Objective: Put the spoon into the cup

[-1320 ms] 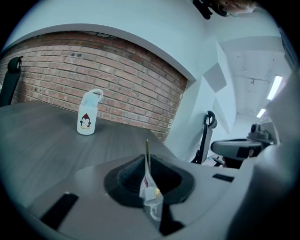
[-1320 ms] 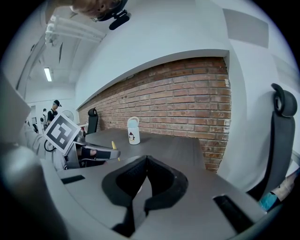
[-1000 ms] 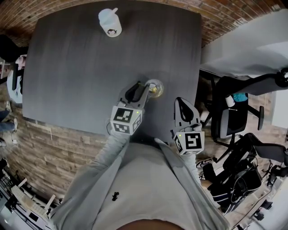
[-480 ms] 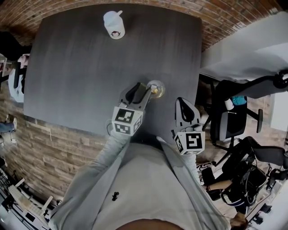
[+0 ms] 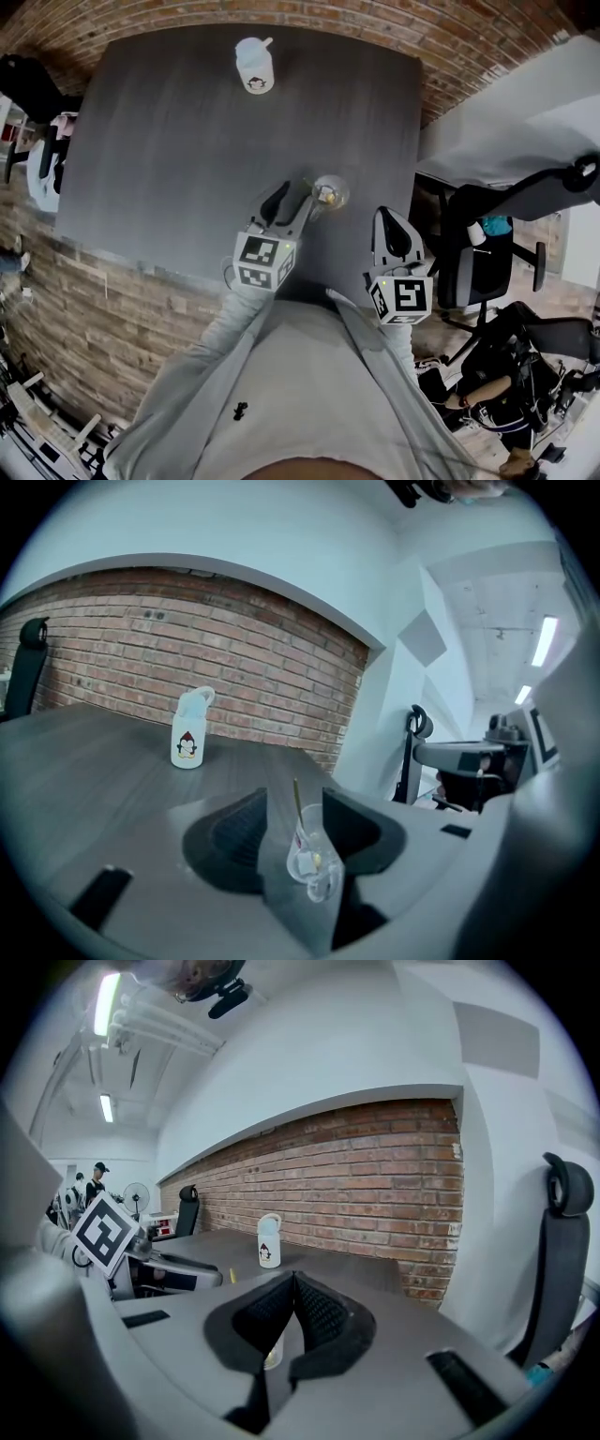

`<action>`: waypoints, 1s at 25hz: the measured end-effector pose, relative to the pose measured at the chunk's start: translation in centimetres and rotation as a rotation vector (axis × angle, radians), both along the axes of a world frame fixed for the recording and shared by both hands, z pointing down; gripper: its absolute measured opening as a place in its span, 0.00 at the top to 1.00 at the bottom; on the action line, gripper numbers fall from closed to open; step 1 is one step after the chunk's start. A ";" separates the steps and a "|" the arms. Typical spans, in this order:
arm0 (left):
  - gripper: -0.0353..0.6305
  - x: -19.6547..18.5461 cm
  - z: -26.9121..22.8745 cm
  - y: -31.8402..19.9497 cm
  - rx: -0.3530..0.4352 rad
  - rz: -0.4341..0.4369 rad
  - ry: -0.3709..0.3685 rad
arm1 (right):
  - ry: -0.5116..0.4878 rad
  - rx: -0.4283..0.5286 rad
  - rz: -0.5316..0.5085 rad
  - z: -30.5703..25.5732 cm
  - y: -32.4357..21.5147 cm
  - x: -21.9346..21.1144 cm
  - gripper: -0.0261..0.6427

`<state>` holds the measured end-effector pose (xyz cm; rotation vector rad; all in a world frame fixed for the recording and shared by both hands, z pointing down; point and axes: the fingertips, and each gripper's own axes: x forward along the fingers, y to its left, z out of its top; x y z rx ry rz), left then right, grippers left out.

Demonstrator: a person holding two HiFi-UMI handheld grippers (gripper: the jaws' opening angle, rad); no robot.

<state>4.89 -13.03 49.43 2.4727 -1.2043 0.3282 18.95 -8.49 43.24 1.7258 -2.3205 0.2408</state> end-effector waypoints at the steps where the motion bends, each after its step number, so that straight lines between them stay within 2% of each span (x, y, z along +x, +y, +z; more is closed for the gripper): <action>1: 0.70 -0.2 -0.4 0.0 0.008 -0.005 0.001 | -0.002 0.008 0.002 -0.3 0.0 0.0 0.94; 16: 0.70 -1.6 -7.8 -1.3 0.165 -0.041 0.010 | -0.020 0.110 -0.003 -4.1 -2.0 0.5 0.94; 21: 0.81 -2.5 -10.6 -1.4 0.231 -0.069 0.011 | -0.029 0.132 -0.031 -5.2 -2.7 -0.1 0.94; 25: 0.87 -3.0 -11.9 -1.1 0.261 -0.068 0.013 | -0.027 0.134 -0.049 -5.3 -2.8 -0.5 0.94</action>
